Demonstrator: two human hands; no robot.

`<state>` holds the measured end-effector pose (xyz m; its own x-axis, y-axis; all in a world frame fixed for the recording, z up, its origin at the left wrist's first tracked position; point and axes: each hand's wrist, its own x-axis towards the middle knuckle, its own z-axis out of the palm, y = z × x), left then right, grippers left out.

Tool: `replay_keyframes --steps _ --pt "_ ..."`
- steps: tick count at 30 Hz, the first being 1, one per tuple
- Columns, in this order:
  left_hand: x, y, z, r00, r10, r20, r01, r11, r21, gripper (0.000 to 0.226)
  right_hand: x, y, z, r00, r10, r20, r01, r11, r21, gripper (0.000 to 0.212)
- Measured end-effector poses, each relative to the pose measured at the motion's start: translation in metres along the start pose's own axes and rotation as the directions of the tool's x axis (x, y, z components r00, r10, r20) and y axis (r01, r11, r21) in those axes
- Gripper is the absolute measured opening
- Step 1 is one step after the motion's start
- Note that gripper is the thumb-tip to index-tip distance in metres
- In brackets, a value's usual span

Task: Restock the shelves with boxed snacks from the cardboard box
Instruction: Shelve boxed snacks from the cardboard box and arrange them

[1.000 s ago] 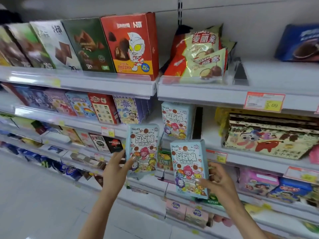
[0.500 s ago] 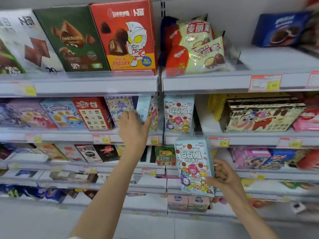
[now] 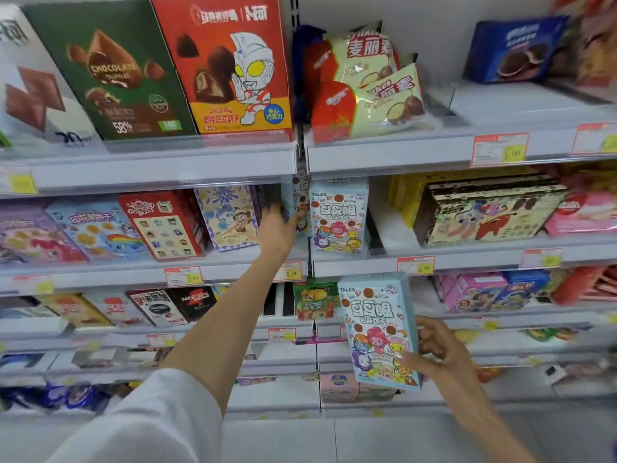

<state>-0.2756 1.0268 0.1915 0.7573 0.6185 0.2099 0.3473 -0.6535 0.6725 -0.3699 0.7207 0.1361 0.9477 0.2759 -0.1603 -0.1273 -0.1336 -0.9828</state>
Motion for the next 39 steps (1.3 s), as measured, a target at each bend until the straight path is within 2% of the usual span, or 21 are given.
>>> replay_keyframes --steps 4,7,9,12,14,16,17,19,23,29,35,37,39 --pt "0.002 -0.006 0.015 0.994 0.016 0.113 0.008 0.979 -0.205 0.041 -0.001 0.001 0.003 1.0 0.007 -0.023 -0.007 1.0 -0.002 0.05" --pt "-0.001 -0.007 0.014 0.976 -0.013 0.217 0.103 0.908 -0.406 0.04 -0.002 0.001 0.004 0.999 -0.003 -0.045 0.003 1.0 0.003 0.05" --pt "-0.003 -0.005 0.011 0.96 0.018 0.28 0.125 0.866 -0.484 0.041 -0.002 0.001 0.005 0.999 -0.008 -0.051 0.008 1.0 -0.002 0.05" --pt "-0.011 0.003 -0.001 0.933 0.043 0.356 0.158 0.843 -0.514 0.051 -0.001 0.001 0.006 0.999 -0.012 -0.049 0.012 1.0 -0.003 0.049" --pt "-0.016 0.004 -0.006 0.896 0.124 0.426 0.129 0.846 -0.517 0.055 0.0 0.001 0.006 0.999 -0.011 -0.051 0.011 1.0 0.002 0.049" --pt "-0.018 0.006 -0.006 0.834 0.202 0.513 0.066 0.888 -0.456 0.077 0.002 0.0 0.007 0.999 -0.009 -0.054 0.009 1.0 0.011 0.049" --pt "-0.016 0.005 -0.002 0.828 0.211 0.519 0.03 0.908 -0.418 0.087 0.004 0.0 0.007 0.999 -0.01 -0.053 0.011 1.0 0.012 0.049" --pt "-0.01 0.006 0.006 0.864 0.2 0.462 -0.037 0.941 -0.337 0.092 0.008 -0.004 0.007 0.999 -0.015 -0.045 0.016 1.0 0.011 0.049" --pt "0.001 0.008 0.015 0.885 0.168 0.434 -0.021 0.946 -0.322 0.093 0.017 -0.017 0.007 0.997 -0.047 -0.056 0.048 0.999 0.015 0.049" --pt "0.014 0.02 0.018 0.871 0.219 0.439 -0.03 0.917 -0.398 0.075 0.024 -0.024 0.007 0.994 -0.073 -0.077 0.074 0.997 0.002 0.048" --pt "0.014 0.024 0.014 0.853 0.227 0.47 -0.039 0.926 -0.376 0.064 0.032 -0.035 0.016 0.994 -0.091 -0.058 0.094 0.995 0.039 0.049" --pt "0.008 0.024 0.007 0.867 0.218 0.449 -0.066 0.942 -0.33 0.056 0.037 -0.043 0.022 0.994 -0.103 -0.047 0.104 0.994 0.041 0.053" --pt "-0.005 0.017 -0.001 0.914 0.187 0.359 -0.095 0.961 -0.259 0.052 0.045 -0.051 0.027 0.99 -0.133 -0.051 0.135 0.99 0.037 0.047"
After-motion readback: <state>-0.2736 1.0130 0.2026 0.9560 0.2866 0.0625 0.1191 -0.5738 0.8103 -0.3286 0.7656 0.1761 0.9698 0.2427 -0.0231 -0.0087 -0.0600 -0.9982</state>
